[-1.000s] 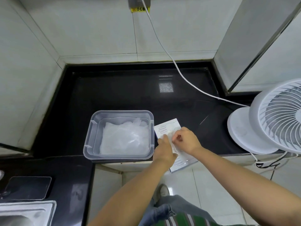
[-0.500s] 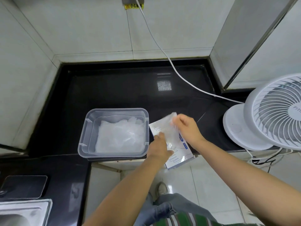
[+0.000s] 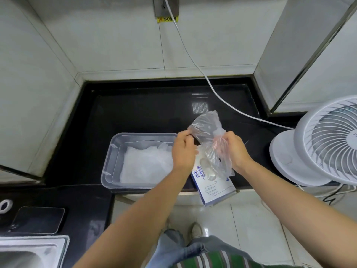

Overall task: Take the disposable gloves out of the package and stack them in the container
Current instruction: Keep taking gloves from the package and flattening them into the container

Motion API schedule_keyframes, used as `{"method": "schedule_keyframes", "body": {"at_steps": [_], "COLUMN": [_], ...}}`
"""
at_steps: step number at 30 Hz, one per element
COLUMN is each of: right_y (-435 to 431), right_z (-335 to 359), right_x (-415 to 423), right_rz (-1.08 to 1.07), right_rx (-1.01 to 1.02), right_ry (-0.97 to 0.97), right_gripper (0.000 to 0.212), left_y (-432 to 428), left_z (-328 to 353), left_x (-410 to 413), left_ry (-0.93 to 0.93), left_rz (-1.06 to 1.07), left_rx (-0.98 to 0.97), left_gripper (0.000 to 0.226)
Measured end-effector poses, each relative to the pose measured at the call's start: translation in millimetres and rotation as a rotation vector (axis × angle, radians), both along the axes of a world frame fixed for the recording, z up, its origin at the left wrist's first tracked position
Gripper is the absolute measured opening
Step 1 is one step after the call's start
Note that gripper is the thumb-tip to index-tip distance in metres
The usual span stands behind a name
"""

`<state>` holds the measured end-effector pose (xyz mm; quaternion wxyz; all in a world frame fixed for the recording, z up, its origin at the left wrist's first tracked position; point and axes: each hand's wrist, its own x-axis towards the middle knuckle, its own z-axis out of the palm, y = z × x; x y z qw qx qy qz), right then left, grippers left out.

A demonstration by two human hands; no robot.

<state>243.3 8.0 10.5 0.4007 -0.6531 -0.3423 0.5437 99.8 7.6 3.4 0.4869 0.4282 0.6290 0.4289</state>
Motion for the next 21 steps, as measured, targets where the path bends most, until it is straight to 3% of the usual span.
{"method": "schedule_keyframes", "body": {"at_steps": [2,5,7,10,14,16,18,21], "right_y": [1.9,4.8,4.9,6.0,12.5,15.8,17.1,16.0], "right_z": [1.3,-2.9,-5.1,-5.6,-6.6,-5.5,-2.7,5.1], "right_x": [-3.6,-12.9,-21.4,-34.6,-51.5,-59.3,-67.6,-79.5], "right_rz": [0.081,0.238,0.286,0.294,0.340,0.388,0.420,0.446], "right_rx": [0.002,-0.048,-0.015,0.025,0.064,0.073,0.064,0.038], "right_ry": [-0.010,-0.043,-0.102,-0.198,-0.319,-0.355,-0.351,-0.288], "right_gripper": [0.033,0.052,0.047,0.034,0.041,0.040,0.041,0.037], "left_y": [9.6,14.7,17.4,17.6,19.2,24.1,27.5,32.0], "left_z": [9.1,13.0,11.8,16.5,21.9,14.9,11.0,2.7], "left_x": [-14.6,-39.5,-53.9,-67.2,-80.2,-86.0,-93.3,-102.6], "left_ry": [-0.133,-0.052,-0.060,-0.059,-0.008,0.091,0.174,0.113], "left_rz": [-0.015,-0.276,-0.405,-0.445,-0.321,-0.213,-0.126,-0.061], "left_rx": [-0.061,-0.026,-0.004,-0.019,-0.064,-0.113,-0.177,-0.201], "left_gripper": [0.028,0.052,0.057,0.045,0.006,0.016,0.012,0.023]}}
